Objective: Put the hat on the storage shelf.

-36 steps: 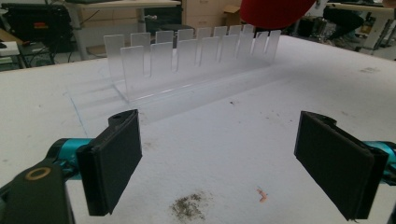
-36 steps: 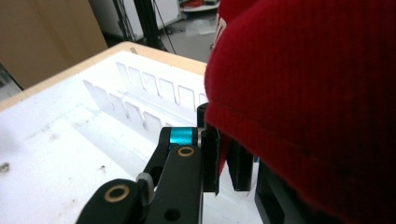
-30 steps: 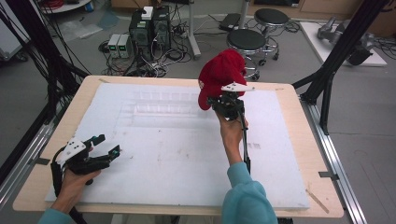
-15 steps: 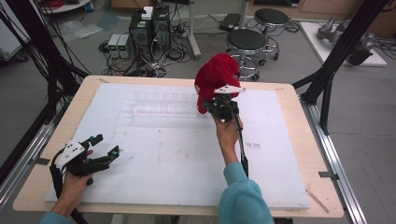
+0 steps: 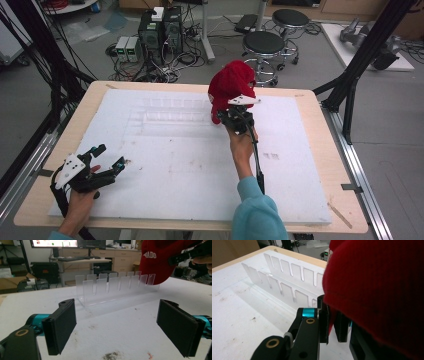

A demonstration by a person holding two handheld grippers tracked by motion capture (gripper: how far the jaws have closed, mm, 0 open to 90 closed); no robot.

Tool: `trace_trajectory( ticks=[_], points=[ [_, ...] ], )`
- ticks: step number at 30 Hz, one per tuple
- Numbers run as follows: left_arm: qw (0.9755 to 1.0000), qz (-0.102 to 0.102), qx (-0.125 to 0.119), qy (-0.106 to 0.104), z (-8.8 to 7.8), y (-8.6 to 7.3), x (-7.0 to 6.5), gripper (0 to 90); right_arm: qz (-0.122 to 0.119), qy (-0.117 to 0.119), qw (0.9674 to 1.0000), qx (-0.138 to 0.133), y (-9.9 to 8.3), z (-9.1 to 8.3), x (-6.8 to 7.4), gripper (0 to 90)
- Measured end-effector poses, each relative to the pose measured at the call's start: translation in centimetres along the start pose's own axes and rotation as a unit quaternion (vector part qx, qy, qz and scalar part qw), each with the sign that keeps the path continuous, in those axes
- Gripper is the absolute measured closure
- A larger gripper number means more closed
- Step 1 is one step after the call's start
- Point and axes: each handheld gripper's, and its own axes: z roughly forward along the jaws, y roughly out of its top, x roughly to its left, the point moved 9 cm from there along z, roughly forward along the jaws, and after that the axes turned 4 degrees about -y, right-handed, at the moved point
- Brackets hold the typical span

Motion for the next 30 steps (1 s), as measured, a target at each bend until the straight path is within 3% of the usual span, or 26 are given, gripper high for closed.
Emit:
trace_trajectory(
  ticks=[3,5,8,11,12,15,16,21,23,26,30],
  points=[
    [1.0,-0.002,-0.007,0.002,-0.1,0.1,0.0,16.3,-0.002,-0.022,0.9998,-0.002,0.1,0.1,-0.1,56.6],
    [1.0,-0.004,-0.008,0.002,-0.2,0.1,0.1,16.3,-0.005,-0.032,0.9995,0.004,0.0,-0.3,0.0,48.3],
    [0.9999,-0.001,-0.013,0.002,-0.2,0.1,0.0,16.3,-0.01,-0.045,0.9988,-0.015,0.2,-1.2,0.0,33.0],
    [0.9999,-0.003,-0.013,0.003,-0.2,0.1,0.1,16.3,0.006,-0.052,0.9984,-0.024,-0.2,-2.5,-0.1,20.7],
    [0.9999,-0.004,-0.013,0.003,-0.2,0.1,0.1,16.3,0.011,-0.051,0.9985,-0.013,-0.5,-2.8,-0.1,17.6],
    [0.9999,-0.002,-0.012,0.003,-0.2,0.1,0.1,16.2,0.007,-0.054,0.9982,-0.027,-1.2,-4.4,0.0,16.3],
    [0.9999,-0.002,-0.012,0.003,-0.2,0.1,0.1,16.2,0.007,-0.052,0.9984,-0.019,-1.5,-4.9,0.0,13.6],
    [0.9998,-0.005,-0.017,0.003,-0.3,0.2,0.1,16.2,0.036,-0.03,0.9988,-0.015,-1.8,-8.2,0.2,11.4],
    [0.9998,-0.003,-0.017,0.003,-0.3,0.2,0.1,16.2,0.035,-0.029,0.9986,-0.025,-1.6,-9.5,0.3,11.4],
    [0.9998,-0.005,-0.018,0.003,-0.3,0.2,0.1,16.2,0.016,-0.042,0.996,-0.078,-1.6,-11.9,0.6,11.5],
    [0.9998,-0.002,-0.018,0.002,-0.3,0.2,0.0,16.2,0.024,-0.032,0.9943,-0.099,-2.7,-13.9,0.8,11.5]
  ],
)
